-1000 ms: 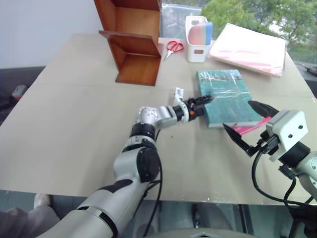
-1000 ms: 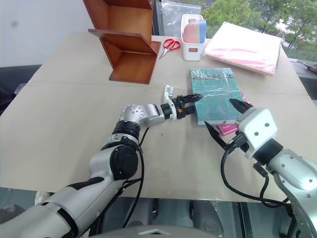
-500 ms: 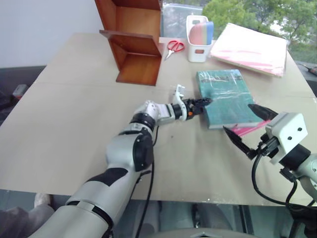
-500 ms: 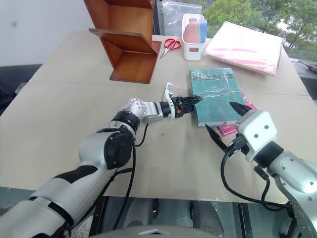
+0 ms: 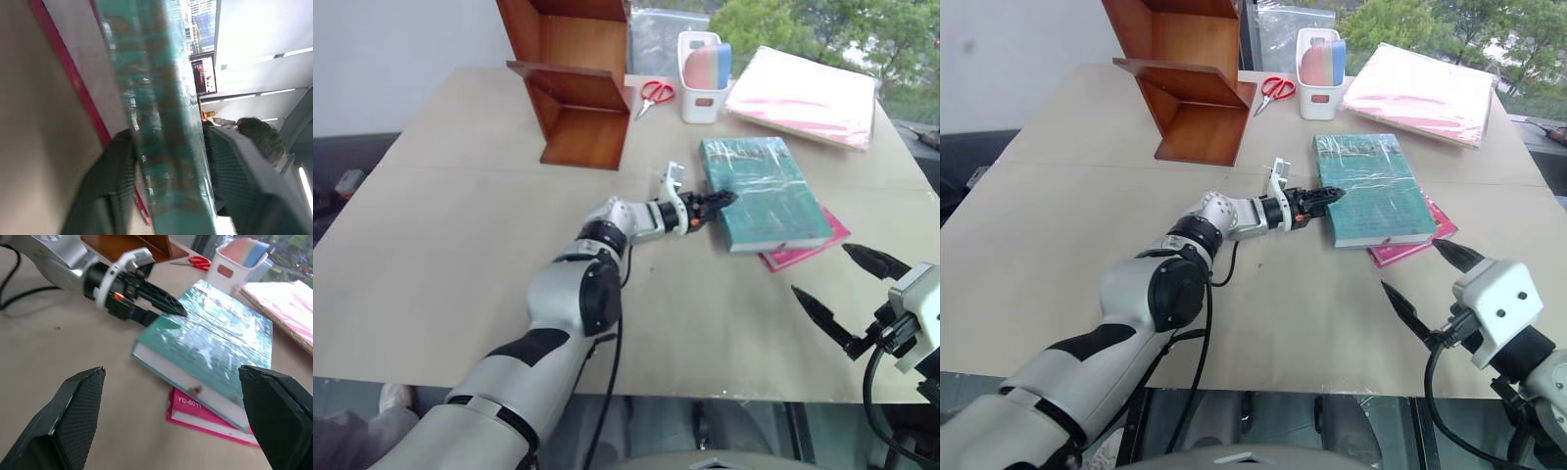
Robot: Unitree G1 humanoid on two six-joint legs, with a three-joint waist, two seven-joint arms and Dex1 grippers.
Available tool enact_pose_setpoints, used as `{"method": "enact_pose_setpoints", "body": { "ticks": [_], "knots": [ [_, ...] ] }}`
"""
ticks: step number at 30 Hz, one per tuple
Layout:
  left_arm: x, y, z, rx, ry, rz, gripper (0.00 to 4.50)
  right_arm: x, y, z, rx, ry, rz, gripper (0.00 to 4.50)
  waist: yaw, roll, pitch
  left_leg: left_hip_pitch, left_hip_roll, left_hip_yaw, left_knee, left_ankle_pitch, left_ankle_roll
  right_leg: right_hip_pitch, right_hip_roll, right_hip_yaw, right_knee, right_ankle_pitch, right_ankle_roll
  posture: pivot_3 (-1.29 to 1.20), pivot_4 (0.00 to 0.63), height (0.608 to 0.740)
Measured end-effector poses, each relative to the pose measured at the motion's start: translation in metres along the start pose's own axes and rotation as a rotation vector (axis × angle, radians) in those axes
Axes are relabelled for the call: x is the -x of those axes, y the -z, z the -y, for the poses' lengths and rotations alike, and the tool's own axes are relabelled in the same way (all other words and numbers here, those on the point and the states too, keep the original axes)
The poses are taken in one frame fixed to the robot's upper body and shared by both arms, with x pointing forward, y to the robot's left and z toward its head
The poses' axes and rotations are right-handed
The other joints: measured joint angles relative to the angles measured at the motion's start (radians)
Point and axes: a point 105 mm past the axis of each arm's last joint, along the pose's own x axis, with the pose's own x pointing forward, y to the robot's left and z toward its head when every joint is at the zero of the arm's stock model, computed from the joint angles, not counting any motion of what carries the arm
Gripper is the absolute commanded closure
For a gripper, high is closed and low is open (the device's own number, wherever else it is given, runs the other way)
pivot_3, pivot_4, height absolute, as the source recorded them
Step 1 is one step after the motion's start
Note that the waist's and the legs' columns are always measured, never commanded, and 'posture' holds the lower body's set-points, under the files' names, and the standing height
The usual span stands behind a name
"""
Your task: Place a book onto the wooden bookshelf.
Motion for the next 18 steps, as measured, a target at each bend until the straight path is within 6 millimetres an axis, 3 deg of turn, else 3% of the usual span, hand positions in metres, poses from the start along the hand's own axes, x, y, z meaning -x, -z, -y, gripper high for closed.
{"method": "enact_pose_setpoints", "body": {
  "ticks": [2,3,12,15,18],
  "knots": [
    [0.000,-0.001,0.001,0.009,0.008,0.008,4.22,-0.001,-0.002,0.000,0.012,-0.001,0.005,0.00,0.001,0.000,0.000,0.000,0.000,0.000,0.000,0.001,-0.002,0.000,0.000,0.000,-0.001,0.000,0.000,0.00,0.150,0.740],
    [0.000,-0.001,0.002,0.016,0.016,0.009,4.39,-0.001,-0.003,0.001,0.014,-0.001,0.006,0.00,0.001,0.000,0.000,0.000,0.000,0.000,0.000,0.002,-0.003,0.000,0.000,0.000,-0.001,0.000,0.000,0.00,0.150,0.740],
    [0.023,-0.023,0.010,0.069,0.072,0.041,4.39,-0.013,-0.013,0.000,0.021,-0.016,0.062,0.00,0.000,0.000,0.000,0.000,0.000,0.000,0.000,0.002,-0.004,0.000,0.000,0.000,0.000,0.000,0.000,0.00,0.150,0.740],
    [0.030,-0.042,0.038,-0.130,0.164,0.041,4.39,-0.019,-0.021,0.000,0.018,-0.033,0.113,0.00,0.006,0.000,0.001,-0.001,0.000,0.000,0.000,0.003,-0.004,0.000,0.000,-0.001,-0.001,0.000,0.000,0.00,0.150,0.740],
    [0.034,-0.063,0.088,-0.614,0.231,0.071,4.39,-0.029,-0.024,0.000,0.001,-0.071,0.146,0.00,0.010,0.000,0.001,-0.001,0.000,0.000,0.000,0.003,-0.004,0.000,0.000,-0.001,-0.001,0.000,0.000,0.00,0.150,0.740]
  ]
}}
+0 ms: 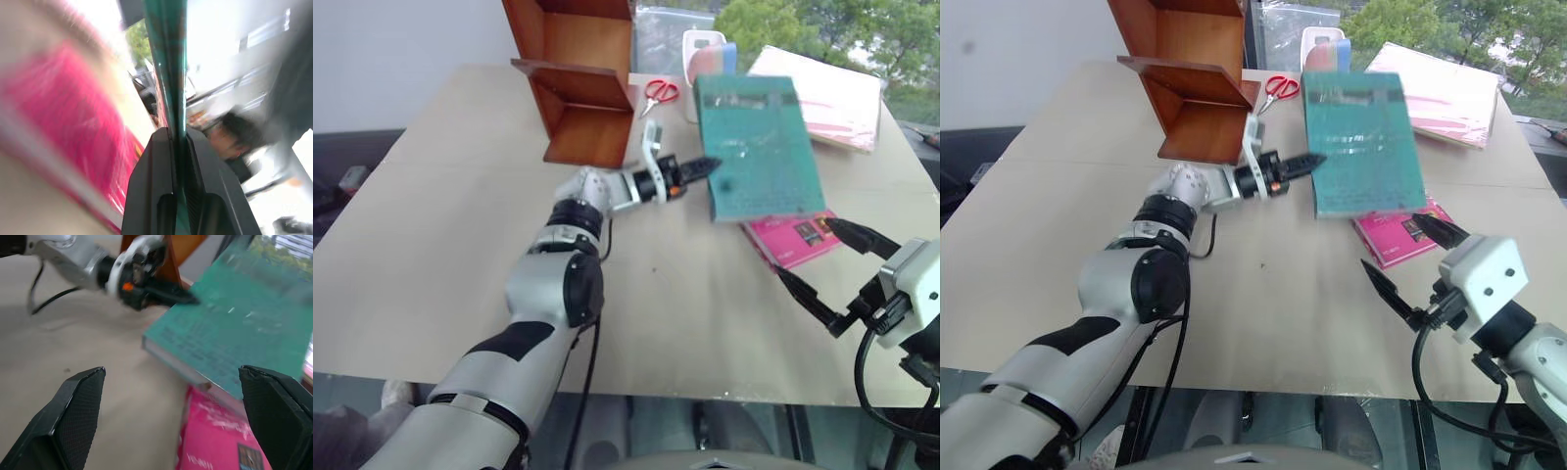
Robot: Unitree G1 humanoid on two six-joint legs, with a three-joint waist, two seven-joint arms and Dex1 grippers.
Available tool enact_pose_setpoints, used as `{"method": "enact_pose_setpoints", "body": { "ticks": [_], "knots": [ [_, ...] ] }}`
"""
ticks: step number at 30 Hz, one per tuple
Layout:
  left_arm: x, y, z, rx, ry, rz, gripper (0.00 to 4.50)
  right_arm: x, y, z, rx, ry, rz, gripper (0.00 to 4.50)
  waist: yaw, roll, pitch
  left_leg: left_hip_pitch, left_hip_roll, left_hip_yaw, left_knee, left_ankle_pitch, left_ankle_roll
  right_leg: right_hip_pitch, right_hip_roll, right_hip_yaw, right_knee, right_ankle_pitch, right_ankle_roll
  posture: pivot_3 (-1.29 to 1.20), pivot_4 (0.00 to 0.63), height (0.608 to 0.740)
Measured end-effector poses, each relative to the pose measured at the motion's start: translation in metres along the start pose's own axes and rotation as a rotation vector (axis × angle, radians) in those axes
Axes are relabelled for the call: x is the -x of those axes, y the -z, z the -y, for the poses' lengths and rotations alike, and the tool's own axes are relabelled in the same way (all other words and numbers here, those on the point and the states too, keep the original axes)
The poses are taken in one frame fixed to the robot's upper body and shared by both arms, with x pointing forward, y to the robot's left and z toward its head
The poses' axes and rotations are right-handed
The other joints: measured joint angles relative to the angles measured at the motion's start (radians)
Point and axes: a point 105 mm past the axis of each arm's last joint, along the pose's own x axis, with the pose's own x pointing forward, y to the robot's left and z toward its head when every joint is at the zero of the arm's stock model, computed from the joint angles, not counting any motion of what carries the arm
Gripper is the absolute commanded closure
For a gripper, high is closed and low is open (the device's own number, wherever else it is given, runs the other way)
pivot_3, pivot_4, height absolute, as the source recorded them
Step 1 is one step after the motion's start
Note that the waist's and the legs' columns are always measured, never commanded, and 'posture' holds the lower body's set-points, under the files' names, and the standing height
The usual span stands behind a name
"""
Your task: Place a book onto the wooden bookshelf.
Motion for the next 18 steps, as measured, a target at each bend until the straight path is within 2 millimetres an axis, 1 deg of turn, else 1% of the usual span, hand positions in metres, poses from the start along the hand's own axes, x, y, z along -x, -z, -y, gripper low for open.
{"method": "enact_pose_setpoints", "body": {
  "ticks": [2,3,4,5,6,7,8,9,10,12,14,15,16,17,18],
  "knots": [
    [-0.009,-0.033,0.028,-0.429,0.022,0.038,4.39,-0.007,0.001,0.002,-0.009,-0.026,0.014,0.00,0.004,0.001,0.000,0.000,0.000,0.000,0.000,0.000,0.000,0.000,0.000,0.001,-0.001,0.000,0.000,0.00,0.150,0.740],
    [-0.011,-0.053,0.048,-0.727,0.025,0.076,4.39,-0.012,0.000,0.003,-0.007,-0.040,0.027,0.00,0.006,0.001,0.000,0.000,0.000,0.001,0.000,0.000,0.000,0.000,0.000,0.001,-0.001,0.000,0.000,0.00,0.150,0.740],
    [-0.011,-0.067,0.062,-0.985,0.014,0.095,4.39,-0.015,0.000,0.004,-0.008,-0.052,0.033,0.00,0.007,0.001,-0.001,0.001,0.000,0.001,-0.001,0.000,0.000,0.000,0.000,0.001,-0.001,0.000,0.000,0.00,0.150,0.740],
    [-0.010,-0.072,0.068,-1.115,-0.001,0.090,4.39,-0.017,0.000,0.004,-0.008,-0.057,0.037,0.00,0.008,0.001,-0.001,0.001,0.000,0.001,-0.001,0.000,0.000,0.000,0.001,0.002,-0.001,0.000,0.000,0.00,0.150,0.740],
    [-0.009,-0.076,0.070,-1.243,-0.024,0.072,4.39,-0.019,0.000,0.005,-0.009,-0.063,0.042,0.00,0.006,0.001,-0.001,0.001,0.000,0.001,-0.001,0.000,0.000,0.000,0.001,0.002,-0.001,0.000,0.000,0.00,0.150,0.740],
    [-0.007,-0.079,0.071,-1.330,-0.037,0.057,4.39,-0.021,0.000,0.005,-0.010,-0.067,0.046,0.00,0.005,0.001,0.000,0.001,0.000,0.001,-0.001,0.000,0.000,0.000,0.001,0.003,-0.001,0.000,0.000,0.00,0.150,0.740],
    [-0.004,-0.082,0.073,-1.470,-0.053,0.016,4.39,-0.022,0.000,0.006,-0.013,-0.069,0.052,0.00,0.005,0.001,-0.001,0.001,0.000,0.001,-0.001,0.000,0.000,0.000,0.001,0.003,-0.001,0.000,0.000,0.00,0.150,0.740],
    [0.011,-0.092,0.068,-1.762,-0.074,-0.160,4.39,-0.027,0.001,0.007,-0.011,-0.080,0.061,0.00,0.003,0.001,0.000,0.001,0.000,0.002,-0.001,0.000,0.001,-0.001,0.001,0.003,-0.001,0.000,0.000,0.00,0.150,0.740],
    [0.014,-0.094,0.067,-1.779,-0.078,-0.176,4.39,-0.027,0.001,0.008,-0.011,-0.080,0.062,0.00,0.003,0.001,0.000,0.001,0.000,0.002,-0.001,-0.001,0.001,0.000,0.001,0.003,-0.001,0.000,0.000,0.00,0.150,0.740],
    [0.025,-0.103,0.062,-1.860,-0.110,-0.255,4.39,-0.029,0.000,0.011,-0.005,-0.073,0.069,0.00,0.004,0.001,0.001,0.000,0.000,0.002,-0.001,-0.001,0.001,-0.001,0.000,0.002,-0.001,0.000,0.000,0.00,0.150,0.740],
    [0.044,-0.117,0.047,-1.915,-0.197,-0.399,4.39,-0.028,-0.001,0.014,0.004,-0.071,0.073,0.00,0.005,0.001,0.001,0.000,0.000,0.002,-0.001,-0.003,0.004,-0.001,0.001,0.002,-0.001,0.000,0.000,0.00,0.150,0.740],
    [0.064,-0.130,0.034,-1.933,-0.297,-0.500,4.39,-0.025,0.000,0.019,0.008,-0.054,0.066,0.00,0.005,0.001,0.001,0.000,0.000,0.002,-0.001,-0.003,0.005,-0.001,0.000,0.002,-0.001,0.000,0.000,0.00,0.150,0.740],
    [0.077,-0.138,0.028,-1.934,-0.359,-0.547,4.39,-0.022,0.002,0.023,0.011,-0.039,0.059,0.00,0.004,0.001,0.001,0.000,0.000,0.002,-0.002,-0.003,0.005,-0.002,0.000,0.002,-0.002,0.000,0.000,0.00,0.150,0.740],
    [0.095,-0.147,0.018,-1.923,-0.446,-0.620,4.39,-0.018,0.003,0.028,0.016,-0.018,0.047,0.00,0.003,0.001,0.001,0.000,0.000,0.002,-0.002,-0.003,0.005,-0.002,0.000,0.002,-0.002,0.000,0.000,0.00,0.150,0.740],
    [0.106,-0.151,0.012,-1.911,-0.493,-0.661,4.39,-0.015,0.005,0.031,0.018,-0.010,0.040,0.00,0.004,0.001,0.001,0.000,0.000,0.002,-0.002,-0.003,0.005,-0.002,0.000,0.002,-0.002,0.000,0.000,0.00,0.150,0.740]
  ]
}}
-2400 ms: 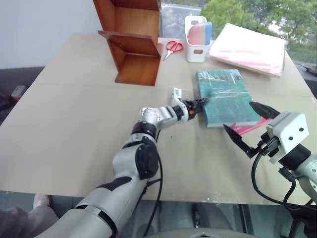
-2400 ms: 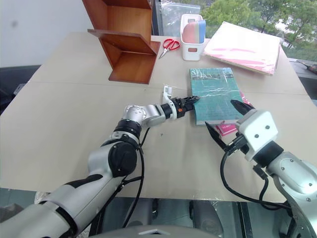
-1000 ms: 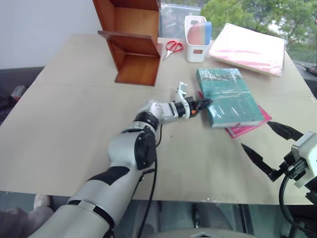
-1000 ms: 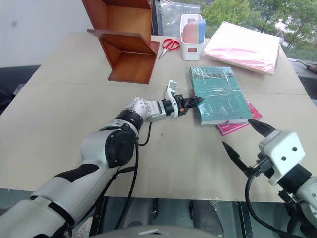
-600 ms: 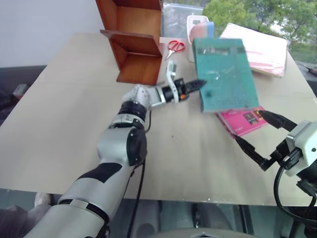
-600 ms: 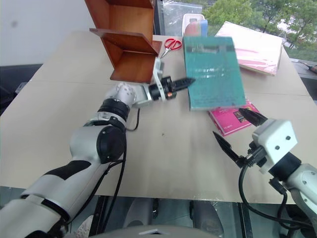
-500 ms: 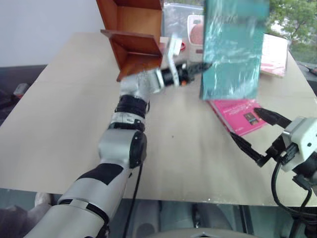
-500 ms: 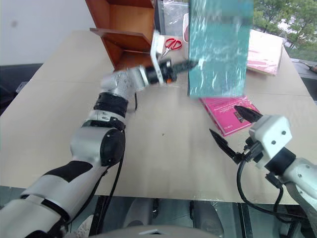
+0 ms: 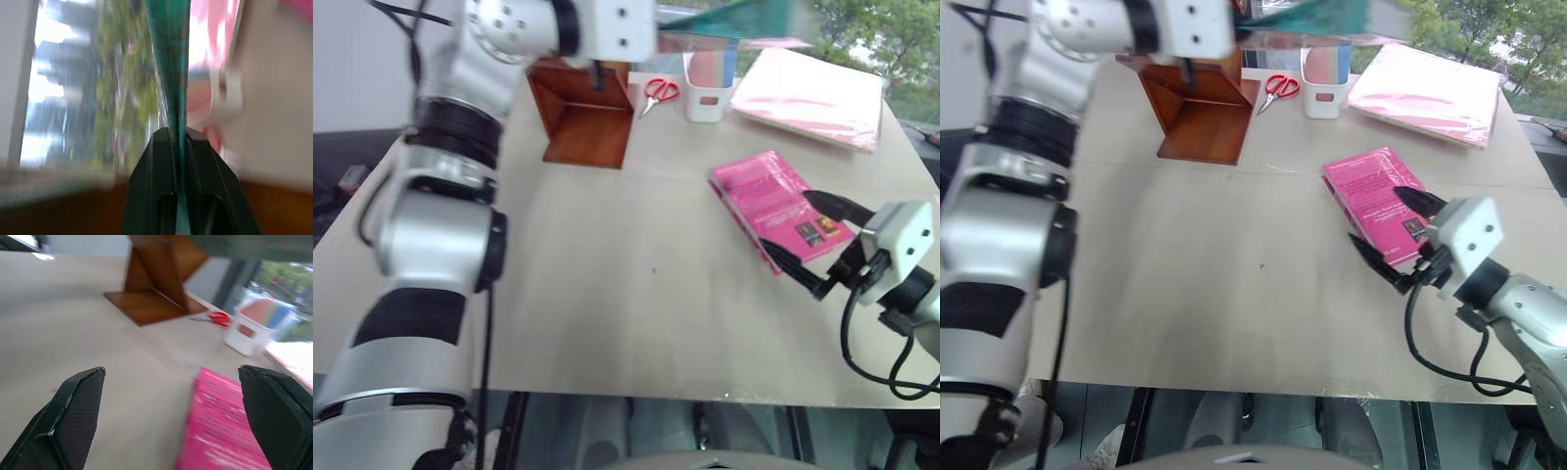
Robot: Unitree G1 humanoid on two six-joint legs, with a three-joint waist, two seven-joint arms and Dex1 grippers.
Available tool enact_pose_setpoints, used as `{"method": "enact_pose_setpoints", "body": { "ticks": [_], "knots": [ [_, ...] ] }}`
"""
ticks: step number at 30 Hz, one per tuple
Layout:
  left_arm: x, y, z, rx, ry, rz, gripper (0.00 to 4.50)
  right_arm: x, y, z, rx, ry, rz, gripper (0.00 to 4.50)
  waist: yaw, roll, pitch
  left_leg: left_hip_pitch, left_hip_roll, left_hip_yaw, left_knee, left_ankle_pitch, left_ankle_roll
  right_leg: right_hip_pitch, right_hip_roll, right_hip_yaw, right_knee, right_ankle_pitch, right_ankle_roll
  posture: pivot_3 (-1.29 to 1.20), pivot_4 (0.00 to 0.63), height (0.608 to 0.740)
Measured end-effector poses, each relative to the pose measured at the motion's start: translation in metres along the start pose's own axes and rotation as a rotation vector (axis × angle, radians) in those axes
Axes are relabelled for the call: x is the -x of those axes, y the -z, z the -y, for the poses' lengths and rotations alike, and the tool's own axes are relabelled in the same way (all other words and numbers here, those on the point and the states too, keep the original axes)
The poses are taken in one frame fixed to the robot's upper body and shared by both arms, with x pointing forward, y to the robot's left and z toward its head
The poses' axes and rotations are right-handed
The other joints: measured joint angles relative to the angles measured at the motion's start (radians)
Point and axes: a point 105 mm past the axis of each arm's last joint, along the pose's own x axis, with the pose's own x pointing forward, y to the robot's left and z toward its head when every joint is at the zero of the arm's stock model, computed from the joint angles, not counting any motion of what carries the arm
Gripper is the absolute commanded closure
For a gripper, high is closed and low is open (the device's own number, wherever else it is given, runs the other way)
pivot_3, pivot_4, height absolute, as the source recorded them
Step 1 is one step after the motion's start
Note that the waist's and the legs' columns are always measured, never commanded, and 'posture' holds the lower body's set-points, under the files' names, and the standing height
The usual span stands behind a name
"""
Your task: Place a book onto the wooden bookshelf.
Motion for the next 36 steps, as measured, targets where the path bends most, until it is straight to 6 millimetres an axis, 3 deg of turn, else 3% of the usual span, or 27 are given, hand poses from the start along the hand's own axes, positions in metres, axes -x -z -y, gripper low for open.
{"method": "enact_pose_setpoints", "body": {
  "ticks": [4,7,12,15,21,24,27,29,30,32,36],
  "knots": [
    [0.014,0.049,0.016,-0.012,0.065,-0.229,4.39,0.001,0.002,0.010,0.021,0.010,-0.003,0.00,0.006,0.000,0.000,0.000,0.000,0.000,0.002,0.000,0.000,0.000,0.000,0.000,0.001,0.000,0.000,0.00,0.150,0.740],
    [0.012,0.049,0.018,-0.043,0.079,-0.243,4.39,-0.002,-0.004,0.016,0.047,0.018,0.026,0.00,0.009,-0.001,0.001,0.000,0.000,0.000,0.002,0.000,0.000,0.000,0.000,-0.001,0.002,0.000,0.000,0.00,0.150,0.740],
    [0.014,0.060,0.024,-0.031,0.088,-0.279,4.39,-0.018,-0.040,0.038,0.134,0.010,0.150,0.00,-0.013,0.000,0.001,0.001,0.001,0.000,0.001,0.000,0.000,0.000,0.000,0.000,0.002,0.000,0.000,0.00,0.150,0.740],
    [0.014,0.062,0.026,-0.037,0.080,-0.281,4.39,-0.024,-0.052,0.035,0.147,-0.023,0.195,0.00,-0.013,0.000,0.001,0.000,0.001,0.001,0.000,0.002,-0.004,0.000,0.000,0.000,0.000,0.000,0.000,0.00,0.150,0.740],
    [0.011,0.062,0.029,-0.079,0.078,-0.282,4.39,-0.034,-0.055,0.026,0.128,-0.072,0.221,0.00,-0.013,0.000,0.001,0.000,0.001,0.001,0.000,0.002,-0.004,0.000,0.000,0.000,0.001,0.000,0.000,0.00,0.150,0.740],
    [0.011,0.064,0.031,-0.067,0.080,-0.285,3.51,-0.037,-0.057,0.024,0.119,-0.081,0.238,0.00,-0.014,0.000,0.001,0.000,0.001,0.001,0.001,0.001,-0.002,-0.001,0.000,0.000,0.001,0.000,0.000,0.00,0.150,0.740],
    [0.015,0.071,0.036,-0.041,0.104,-0.316,2.09,-0.042,-0.066,0.023,0.109,-0.090,0.292,0.00,-0.016,0.000,0.001,0.000,0.001,0.001,0.001,0.001,-0.002,-0.001,0.000,0.000,0.002,0.000,0.000,0.00,0.150,0.740],
    [0.020,0.077,0.037,-0.028,0.103,-0.335,1.82,-0.044,-0.069,0.023,0.104,-0.094,0.309,0.00,-0.014,0.000,0.001,0.000,0.002,0.001,0.000,0.001,-0.002,-0.001,0.000,0.000,0.002,0.000,0.000,0.00,0.150,0.740],
    [0.022,0.078,0.036,-0.024,0.097,-0.338,1.24,-0.044,-0.069,0.024,0.102,-0.091,0.311,0.00,-0.013,0.000,0.001,0.000,0.002,0.001,0.000,0.001,-0.002,-0.001,0.000,0.000,0.001,0.000,0.000,0.00,0.150,0.740],
    [0.025,0.080,0.035,-0.021,0.086,-0.341,0.69,-0.046,-0.069,0.025,0.096,-0.088,0.314,0.00,-0.011,0.000,0.001,0.000,0.002,0.002,0.000,0.001,-0.002,-0.001,0.000,0.000,0.001,0.000,0.000,0.00,0.150,0.740],
    [0.034,0.080,0.031,-0.023,0.017,-0.284,0.69,-0.050,-0.072,0.029,0.091,-0.087,0.329,0.00,-0.009,0.000,0.001,0.000,0.002,0.002,0.001,0.002,-0.002,-0.001,0.000,0.000,0.002,0.000,0.000,0.00,0.150,0.740]
  ]
}}
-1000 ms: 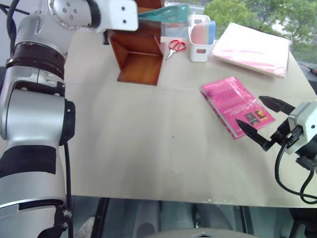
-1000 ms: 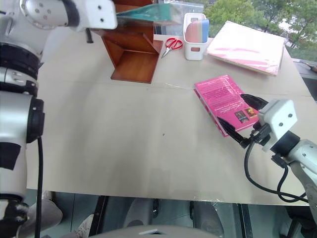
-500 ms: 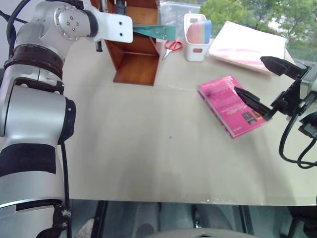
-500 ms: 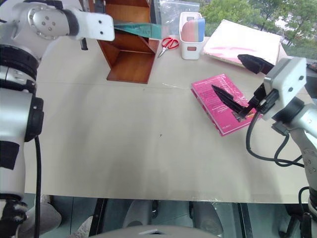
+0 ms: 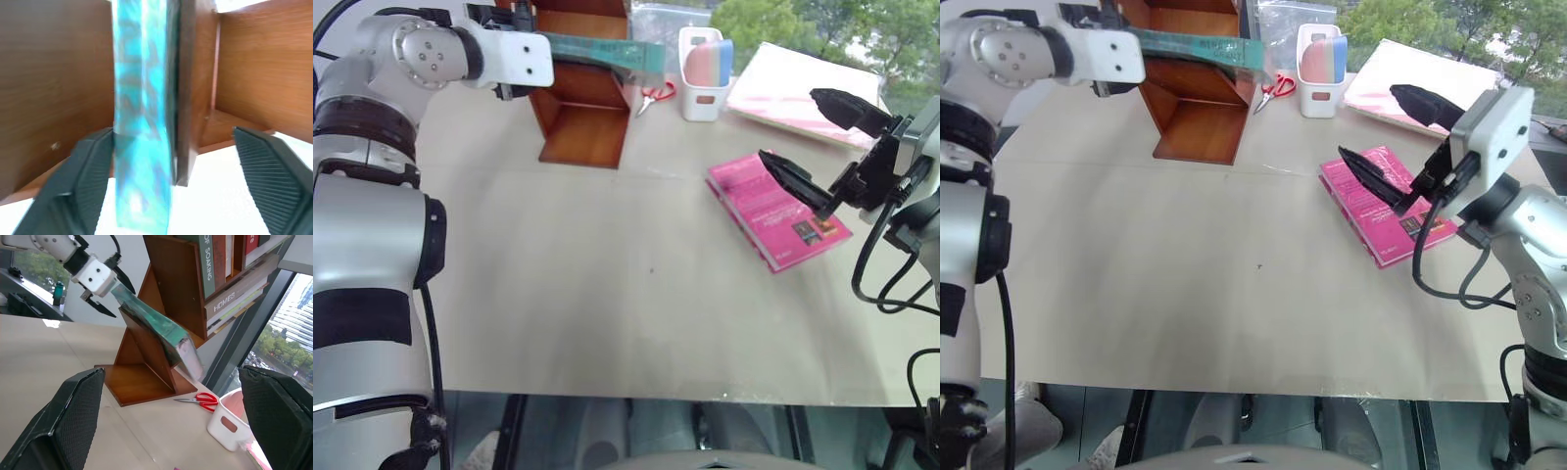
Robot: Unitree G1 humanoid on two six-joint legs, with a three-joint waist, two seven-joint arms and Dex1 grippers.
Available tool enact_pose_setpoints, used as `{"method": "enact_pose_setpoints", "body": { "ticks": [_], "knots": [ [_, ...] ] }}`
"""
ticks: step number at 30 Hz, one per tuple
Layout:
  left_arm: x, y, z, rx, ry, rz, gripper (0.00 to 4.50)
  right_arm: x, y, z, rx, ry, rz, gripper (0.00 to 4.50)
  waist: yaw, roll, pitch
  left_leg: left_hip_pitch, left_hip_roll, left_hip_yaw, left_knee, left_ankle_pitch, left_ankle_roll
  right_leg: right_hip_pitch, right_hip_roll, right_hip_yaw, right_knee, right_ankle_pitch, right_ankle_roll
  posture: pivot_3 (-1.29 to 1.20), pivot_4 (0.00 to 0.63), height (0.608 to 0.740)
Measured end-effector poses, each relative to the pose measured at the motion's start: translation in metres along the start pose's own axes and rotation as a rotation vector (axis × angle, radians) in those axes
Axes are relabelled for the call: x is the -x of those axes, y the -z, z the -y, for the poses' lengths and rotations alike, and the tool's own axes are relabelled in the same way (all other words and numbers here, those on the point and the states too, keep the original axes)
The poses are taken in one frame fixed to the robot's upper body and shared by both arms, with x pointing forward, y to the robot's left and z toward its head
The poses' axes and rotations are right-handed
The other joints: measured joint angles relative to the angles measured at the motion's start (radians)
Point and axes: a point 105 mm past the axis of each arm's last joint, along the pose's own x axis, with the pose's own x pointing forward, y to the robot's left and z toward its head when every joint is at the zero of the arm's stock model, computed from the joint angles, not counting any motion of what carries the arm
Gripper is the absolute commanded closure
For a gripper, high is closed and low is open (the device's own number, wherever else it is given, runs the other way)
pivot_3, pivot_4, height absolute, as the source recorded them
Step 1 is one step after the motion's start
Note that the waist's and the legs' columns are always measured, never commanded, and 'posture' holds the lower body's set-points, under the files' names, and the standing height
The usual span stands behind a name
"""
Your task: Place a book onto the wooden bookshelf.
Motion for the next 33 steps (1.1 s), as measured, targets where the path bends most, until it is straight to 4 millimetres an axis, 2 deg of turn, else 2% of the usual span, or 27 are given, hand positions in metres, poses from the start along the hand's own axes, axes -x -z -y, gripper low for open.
{"method": "enact_pose_setpoints", "body": {
  "ticks": [5,8,10,14,17,18,20,21,22,24,25,26,27,30,31,33],
  "knots": [
    [0.006,-0.013,-0.010,0.037,-0.071,0.113,0.69,-0.008,-0.008,0.004,0.012,-0.010,0.038,0.00,0.004,0.000,0.000,0.000,0.000,0.000,0.000,0.000,0.000,0.000,0.000,0.000,0.000,0.000,0.000,0.00,0.150,0.740],
    [0.016,-0.030,-0.024,0.108,-0.130,0.267,0.69,-0.010,-0.005,0.005,-0.001,-0.021,0.034,0.00,0.005,0.000,0.000,0.000,0.000,0.000,0.000,0.001,-0.001,0.000,0.000,0.000,0.000,0.000,0.000,0.00,0.150,0.740],
    [0.022,-0.049,-0.024,0.127,-0.145,0.410,0.69,-0.011,-0.004,0.007,-0.008,-0.022,0.032,0.00,0.006,0.001,0.000,0.000,0.001,0.001,0.000,0.001,-0.002,0.000,0.000,-0.001,0.001,0.000,0.000,0.00,0.150,0.740],
    [0.020,-0.085,-0.001,0.204,-0.095,0.644,0.69,-0.012,-0.004,0.008,-0.010,-0.032,0.034,0.00,0.007,0.001,-0.001,0.000,0.001,0.000,0.003,0.001,-0.002,0.001,0.000,-0.001,0.003,0.000,0.000,0.00,0.150,0.740],
    [0.022,-0.109,0.015,0.357,-0.058,0.778,0.69,-0.011,-0.002,0.007,-0.019,-0.037,0.020,0.00,-0.001,0.001,-0.001,0.000,0.002,-0.001,0.004,0.001,-0.002,0.001,0.000,-0.001,0.004,0.000,0.000,0.00,0.150,0.740],
    [0.025,-0.121,0.023,0.462,-0.055,0.836,0.69,-0.006,0.005,0.005,-0.013,-0.042,-0.018,0.00,-0.001,0.002,-0.002,0.001,0.001,-0.001,0.003,0.001,-0.002,0.003,0.000,-0.001,0.002,0.000,0.000,0.00,0.150,0.740],
    [0.025,-0.129,0.036,0.551,-0.032,0.862,0.69,0.000,0.017,0.003,-0.017,-0.042,-0.075,0.00,0.000,0.002,-0.002,0.001,0.002,-0.001,0.004,0.001,-0.002,0.003,0.000,-0.001,0.002,0.000,0.000,0.00,0.150,0.740],
    [0.026,-0.135,0.048,0.618,-0.017,0.872,0.69,0.007,0.026,0.001,-0.024,-0.039,-0.116,0.00,-0.001,0.003,-0.003,0.001,0.001,-0.001,0.004,0.001,-0.002,0.004,0.000,-0.001,0.002,0.000,0.000,0.00,0.150,0.740],
    [0.024,-0.142,0.084,0.792,0.050,0.857,0.69,0.024,0.050,-0.003,-0.069,-0.007,-0.209,0.00,-0.002,0.004,-0.005,0.003,0.001,-0.001,0.004,0.001,-0.002,0.006,0.000,0.000,0.001,0.000,0.000,0.00,0.150,0.740],
    [0.017,-0.143,0.120,1.021,0.115,0.794,0.12,0.042,0.072,-0.003,-0.106,0.044,-0.298,0.00,-0.001,0.005,-0.004,0.002,0.002,-0.001,0.005,0.001,-0.002,0.003,0.000,0.000,0.005,0.000,0.000,0.00,0.150,0.740],
    [0.019,-0.143,0.135,1.110,0.136,0.766,0.04,0.056,0.081,-0.004,-0.114,0.069,-0.349,0.00,-0.002,0.004,-0.004,0.002,0.002,-0.002,0.006,0.001,-0.002,0.003,0.001,-0.001,0.006,0.000,0.000,0.00,0.150,0.740],
    [0.021,-0.141,0.146,1.160,0.152,0.734,0.04,0.067,0.090,-0.005,-0.130,0.087,-0.397,0.00,-0.002,0.004,-0.004,0.003,0.002,-0.002,0.006,0.001,-0.002,0.003,0.001,-0.001,0.007,0.000,0.000,0.00,0.150,0.740],
    [0.026,-0.128,0.165,1.274,0.154,0.644,0.04,0.094,0.107,-0.013,-0.172,0.108,-0.494,0.00,-0.002,0.005,-0.004,0.005,0.002,-0.002,0.006,0.000,0.001,0.004,0.001,0.000,0.009,0.000,0.000,0.00,0.150,0.740],
    [0.033,-0.119,0.175,1.313,0.144,0.577,0.04,0.113,0.111,-0.019,-0.198,0.109,-0.548,0.00,-0.005,0.005,-0.004,0.010,0.001,-0.001,0.008,-0.001,0.002,0.006,0.001,0.002,0.014,0.000,0.000,0.00,0.150,0.740],
    [0.044,-0.117,0.184,1.304,0.156,0.553,0.04,0.129,0.109,-0.024,-0.199,0.096,-0.596,0.00,-0.005,0.005,-0.004,0.014,0.001,0.000,0.007,-0.001,0.002,0.011,0.001,0.003,0.013,0.000,0.000,0.00,0.150,0.740],
    [0.061,-0.101,0.207,1.347,0.176,0.461,0.04,0.158,0.109,-0.031,-0.225,0.090,-0.691,0.00,-0.006,0.005,-0.005,0.020,0.001,0.000,0.004,-0.001,0.002,0.016,0.001,0.003,0.010,-0.001,-0.001,0.00,0.150,0.740]
  ]
}}
